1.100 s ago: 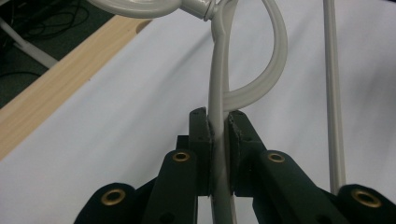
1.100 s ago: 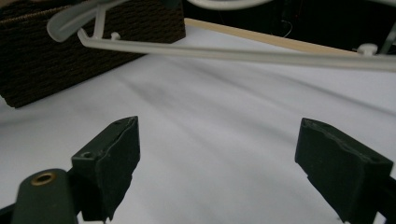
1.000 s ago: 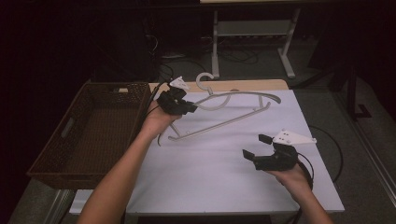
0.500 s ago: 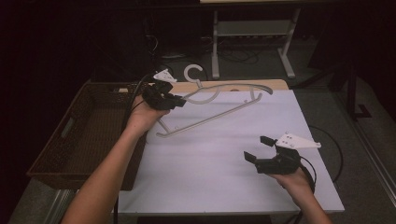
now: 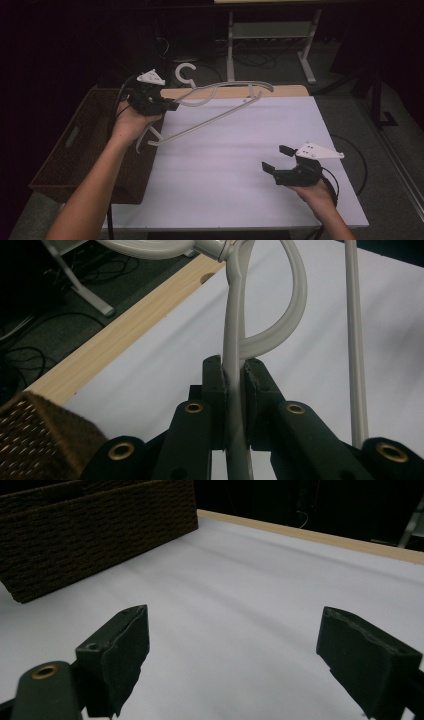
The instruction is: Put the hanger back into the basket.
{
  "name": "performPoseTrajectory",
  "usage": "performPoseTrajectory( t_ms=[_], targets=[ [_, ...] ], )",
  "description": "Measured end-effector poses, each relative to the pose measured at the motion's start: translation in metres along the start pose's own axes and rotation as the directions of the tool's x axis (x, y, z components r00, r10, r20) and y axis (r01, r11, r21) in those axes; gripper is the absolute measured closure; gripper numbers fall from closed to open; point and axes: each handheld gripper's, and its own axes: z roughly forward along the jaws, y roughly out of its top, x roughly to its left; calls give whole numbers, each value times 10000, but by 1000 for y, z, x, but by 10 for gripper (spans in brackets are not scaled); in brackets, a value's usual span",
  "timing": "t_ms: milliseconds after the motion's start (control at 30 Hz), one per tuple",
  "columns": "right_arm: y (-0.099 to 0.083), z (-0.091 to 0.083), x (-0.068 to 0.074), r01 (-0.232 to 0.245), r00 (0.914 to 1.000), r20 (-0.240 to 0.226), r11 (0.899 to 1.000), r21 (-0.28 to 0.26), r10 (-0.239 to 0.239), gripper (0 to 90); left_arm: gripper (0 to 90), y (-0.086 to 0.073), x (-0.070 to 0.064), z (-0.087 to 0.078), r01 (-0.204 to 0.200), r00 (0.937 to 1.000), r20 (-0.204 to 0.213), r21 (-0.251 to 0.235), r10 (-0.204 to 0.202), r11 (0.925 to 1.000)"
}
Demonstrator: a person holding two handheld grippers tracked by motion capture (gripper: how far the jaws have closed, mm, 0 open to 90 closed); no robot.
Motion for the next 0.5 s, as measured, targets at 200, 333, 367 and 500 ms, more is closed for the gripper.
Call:
performPoseTrajectory(
  t_ms=[200, 333, 367, 500],
  targets=[
    [1, 0, 0, 16, 10000, 7, 10000, -43, -16, 129, 822, -9, 11, -17, 143, 9994, -318, -56, -145, 9999],
    [0, 1, 0, 32, 10000, 25, 10000, -2, -32, 129, 822, -14, 18, -29, 141, 9983, -571, -72, -145, 9999],
    [0, 1, 0, 32, 10000, 25, 10000, -2, -32, 129, 822, -16, 20, -32, 231, 9978, -614, -93, -237, 9997],
    [0, 0, -2, 53, 10000, 70, 10000, -30, -53, 130, 822, -24, 29, -45, 355, 9955, -873, -122, -364, 9993]
  ],
)
